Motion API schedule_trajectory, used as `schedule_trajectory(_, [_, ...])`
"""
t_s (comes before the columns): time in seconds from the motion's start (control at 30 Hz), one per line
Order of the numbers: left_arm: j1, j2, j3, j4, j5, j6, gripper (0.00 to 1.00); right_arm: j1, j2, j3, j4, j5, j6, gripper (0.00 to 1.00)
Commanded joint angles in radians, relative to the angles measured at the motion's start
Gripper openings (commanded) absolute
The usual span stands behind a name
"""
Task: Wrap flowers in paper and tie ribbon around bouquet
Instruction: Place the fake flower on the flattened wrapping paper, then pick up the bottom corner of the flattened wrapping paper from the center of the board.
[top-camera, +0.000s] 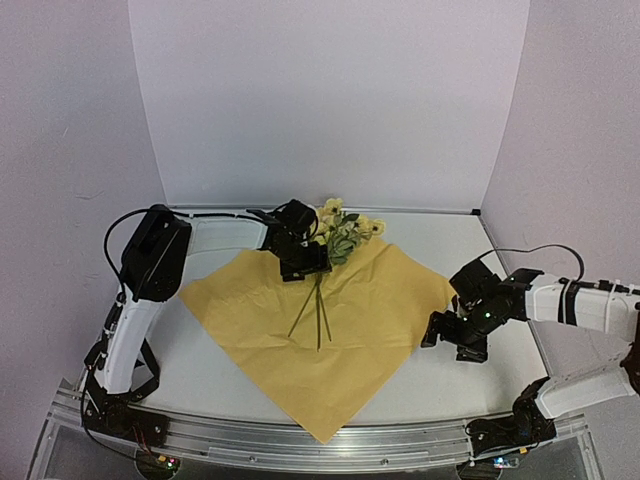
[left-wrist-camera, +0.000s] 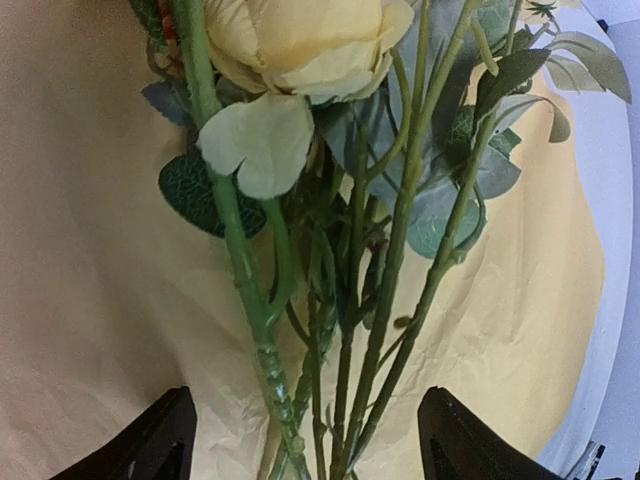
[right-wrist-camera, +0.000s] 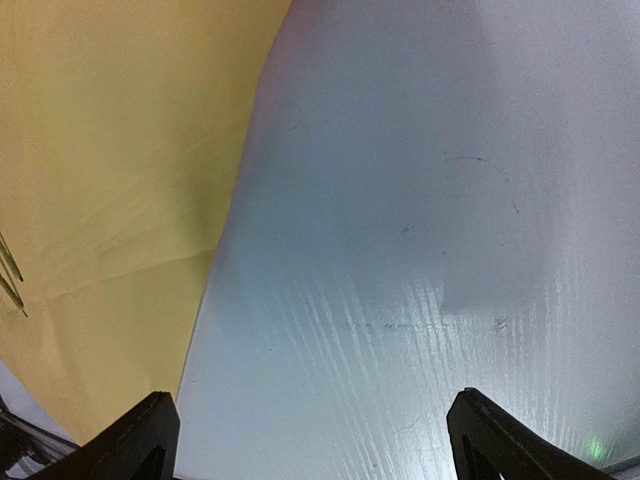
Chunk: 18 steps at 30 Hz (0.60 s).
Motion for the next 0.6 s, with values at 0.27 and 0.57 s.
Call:
schedule_trajectory(0.27, [0.023, -0.46, -0.369, 0.085, -0.038, 0.027, 0.94, 0.39, -0.076, 0.062, 0.071, 0.139, -0.625, 0.94])
schedule_trajectory(0.57, [0.063, -0.744, -0.714, 0.154, -0.062, -0.005, 0.95, 0.707, -0.038, 0.047, 0.139, 0.359, -0.971, 0.95])
